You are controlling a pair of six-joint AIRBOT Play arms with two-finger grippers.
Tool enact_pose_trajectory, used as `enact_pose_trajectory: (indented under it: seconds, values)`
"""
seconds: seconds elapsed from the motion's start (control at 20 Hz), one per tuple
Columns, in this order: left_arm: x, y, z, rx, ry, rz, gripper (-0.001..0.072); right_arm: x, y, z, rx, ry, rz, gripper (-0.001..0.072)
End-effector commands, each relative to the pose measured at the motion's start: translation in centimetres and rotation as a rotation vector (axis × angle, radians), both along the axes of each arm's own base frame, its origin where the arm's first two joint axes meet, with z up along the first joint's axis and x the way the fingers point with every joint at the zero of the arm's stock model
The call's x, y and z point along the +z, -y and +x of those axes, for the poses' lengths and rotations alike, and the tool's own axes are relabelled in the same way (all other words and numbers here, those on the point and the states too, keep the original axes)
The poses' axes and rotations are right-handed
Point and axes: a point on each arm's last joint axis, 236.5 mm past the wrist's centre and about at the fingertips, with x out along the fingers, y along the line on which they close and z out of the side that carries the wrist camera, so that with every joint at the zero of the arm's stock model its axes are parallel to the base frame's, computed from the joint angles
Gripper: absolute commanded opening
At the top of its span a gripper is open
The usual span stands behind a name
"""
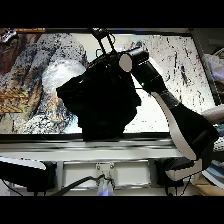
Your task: Fold the clothes and pants, and hang the long-sleeved shirts on hangers.
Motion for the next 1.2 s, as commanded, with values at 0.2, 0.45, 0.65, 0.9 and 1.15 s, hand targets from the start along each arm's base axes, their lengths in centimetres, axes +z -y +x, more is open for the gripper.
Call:
enact_pose_trajectory:
  seconds: [0.2, 0.45, 0.65, 0.9, 1.15]
  values:
    - [8.7, 2.4, -0.2, 0.016, 0.128, 0.029, 0.003, 0.1, 0.0, 0.1, 0.001, 0.006, -0.001, 0.0024]
    - [20.7, 7.8, 0.5, -0.014, 0.464, 0.004, 0.0029, 0.8, -0.3, 0.7, -0.009, 0.039, 0.024, 0.0024]
    - [28.2, 17.9, 2.2, -0.141, 0.698, -0.162, 0.0028, 1.8, -0.3, 1.8, -0.026, 0.097, 0.042, 0.0024]
    - [29.2, 34.4, 1.5, -0.423, 0.59, -0.332, 0.0028, 2.0, 0.6, 2.7, -0.069, 0.09, 0.064, 0.0024]
    - [23.0, 45.1, -5.0, -0.604, 0.357, -0.483, 0.0028, 2.8, 2.9, 3.9, -0.125, 0.081, 0.083, 0.0024]
